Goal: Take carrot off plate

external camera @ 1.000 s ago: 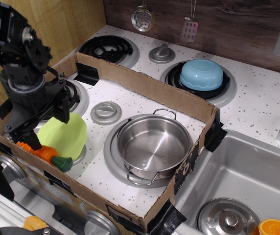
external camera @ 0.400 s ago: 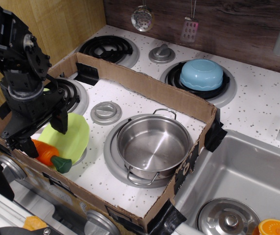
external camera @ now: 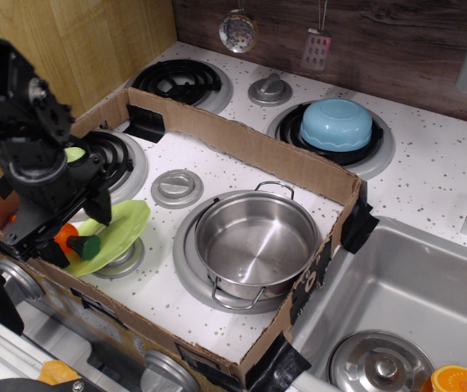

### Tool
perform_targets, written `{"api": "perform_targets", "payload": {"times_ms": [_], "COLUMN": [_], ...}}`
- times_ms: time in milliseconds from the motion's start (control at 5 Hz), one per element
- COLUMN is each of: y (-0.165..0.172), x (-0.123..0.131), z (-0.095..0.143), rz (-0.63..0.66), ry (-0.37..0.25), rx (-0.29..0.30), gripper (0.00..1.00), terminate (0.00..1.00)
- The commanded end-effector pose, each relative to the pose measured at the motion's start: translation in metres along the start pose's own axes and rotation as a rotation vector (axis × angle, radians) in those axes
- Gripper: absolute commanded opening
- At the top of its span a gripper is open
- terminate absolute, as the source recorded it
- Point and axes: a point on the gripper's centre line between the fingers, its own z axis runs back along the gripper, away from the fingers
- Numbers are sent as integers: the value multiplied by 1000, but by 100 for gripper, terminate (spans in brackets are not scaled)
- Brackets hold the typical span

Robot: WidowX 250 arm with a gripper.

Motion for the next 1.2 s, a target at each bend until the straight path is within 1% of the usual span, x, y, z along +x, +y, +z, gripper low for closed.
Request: {"api": "perform_targets", "payload": {"times_ms": [0,200,400,600,800,1000], "y": [-10,-11,-18,-34,-50,-61], "x": [5,6,11,14,14,11], "z": [-1,-1,10,25,39,47], "rz": [-17,-28,-84,-143,-194,-211], "ry": [-26,-51,-135,-220,-275,-285], "rx": [-53,-54,-67,-76,-72,-59], "gripper": [0,0,0,0,0,0], "terminate": [0,0,0,0,0,0]}}
